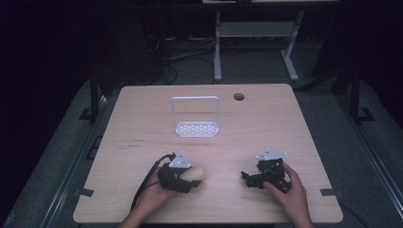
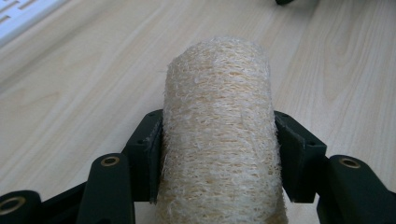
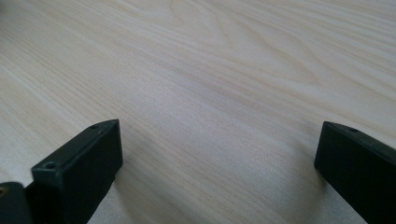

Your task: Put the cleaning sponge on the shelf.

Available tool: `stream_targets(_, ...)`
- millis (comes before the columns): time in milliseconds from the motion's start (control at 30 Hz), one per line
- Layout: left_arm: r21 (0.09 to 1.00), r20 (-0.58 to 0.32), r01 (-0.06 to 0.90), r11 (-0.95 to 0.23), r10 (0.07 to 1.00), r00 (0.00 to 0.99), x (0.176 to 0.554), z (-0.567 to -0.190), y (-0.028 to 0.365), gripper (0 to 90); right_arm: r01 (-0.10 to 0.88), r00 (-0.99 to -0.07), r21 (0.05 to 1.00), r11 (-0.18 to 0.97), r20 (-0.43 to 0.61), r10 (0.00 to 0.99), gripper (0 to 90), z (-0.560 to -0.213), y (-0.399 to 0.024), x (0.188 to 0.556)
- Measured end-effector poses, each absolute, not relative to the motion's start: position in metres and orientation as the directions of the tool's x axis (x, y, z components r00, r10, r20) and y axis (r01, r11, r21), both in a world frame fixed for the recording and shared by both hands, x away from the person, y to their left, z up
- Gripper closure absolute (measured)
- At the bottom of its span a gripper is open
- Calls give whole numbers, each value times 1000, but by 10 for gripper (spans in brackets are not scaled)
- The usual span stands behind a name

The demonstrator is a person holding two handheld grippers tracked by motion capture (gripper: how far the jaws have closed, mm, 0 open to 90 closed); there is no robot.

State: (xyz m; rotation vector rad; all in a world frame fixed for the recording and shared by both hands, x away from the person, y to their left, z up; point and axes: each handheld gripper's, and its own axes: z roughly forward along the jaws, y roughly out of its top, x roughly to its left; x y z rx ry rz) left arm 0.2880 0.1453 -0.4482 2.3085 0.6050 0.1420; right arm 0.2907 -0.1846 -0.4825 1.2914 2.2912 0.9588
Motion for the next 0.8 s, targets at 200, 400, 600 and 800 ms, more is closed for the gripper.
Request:
stream_targets(200, 691, -89, 398, -603, 476, 875, 292, -444, 152, 414, 618, -529, 700, 358, 33, 848, 6, -483, -185, 291)
stream_targets(400, 695, -77, 389, -605, 476, 876, 296, -440, 154, 414, 618, -528, 700, 358, 32, 848, 6, -483, -185, 291)
stream_targets(600, 700, -78, 392, -597, 482, 872, 299, -438, 156, 415, 618, -529, 700, 358, 32, 848, 6, -483, -185, 291)
stream_targets(800, 709, -83, 401, -581, 496, 864, 303, -438, 159, 415, 618, -528, 700, 358, 32, 848, 6, -483, -185, 290)
